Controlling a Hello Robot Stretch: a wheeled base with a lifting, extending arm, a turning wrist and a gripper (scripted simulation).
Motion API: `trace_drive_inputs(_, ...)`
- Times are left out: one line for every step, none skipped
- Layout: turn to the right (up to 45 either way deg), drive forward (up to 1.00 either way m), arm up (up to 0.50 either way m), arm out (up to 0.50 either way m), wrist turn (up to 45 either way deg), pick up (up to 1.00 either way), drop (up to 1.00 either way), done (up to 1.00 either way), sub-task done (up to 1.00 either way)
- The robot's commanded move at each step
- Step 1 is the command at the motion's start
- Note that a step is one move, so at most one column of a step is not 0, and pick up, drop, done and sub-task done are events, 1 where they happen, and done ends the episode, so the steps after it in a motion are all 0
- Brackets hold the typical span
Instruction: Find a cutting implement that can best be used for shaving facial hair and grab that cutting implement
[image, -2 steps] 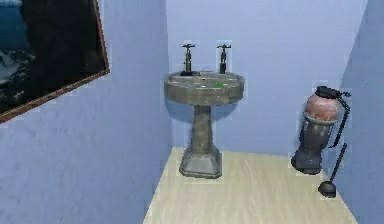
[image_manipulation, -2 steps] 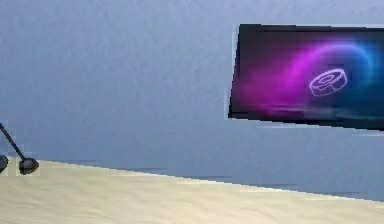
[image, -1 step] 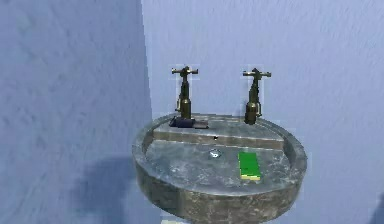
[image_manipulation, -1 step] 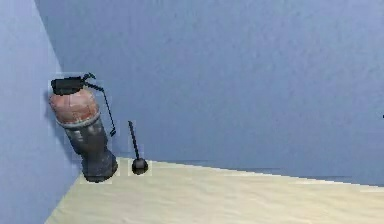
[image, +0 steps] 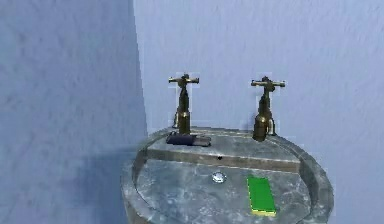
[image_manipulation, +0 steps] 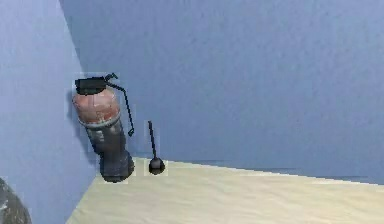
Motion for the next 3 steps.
trace_drive_inputs(-45.0, 0.0, 0.0, 0.0, 0.0, 0.0, 0.0, 0.0, 0.0)
trace_drive_inputs(-39.0, 0.0, 0.0, 0.0, 0.0, 0.0, 0.0, 0.0, 0.0)
trace_drive_inputs(0.0, 0.0, 0.5, 0.0, 0.0, 0.0, 0.0, 0.0, 0.0)
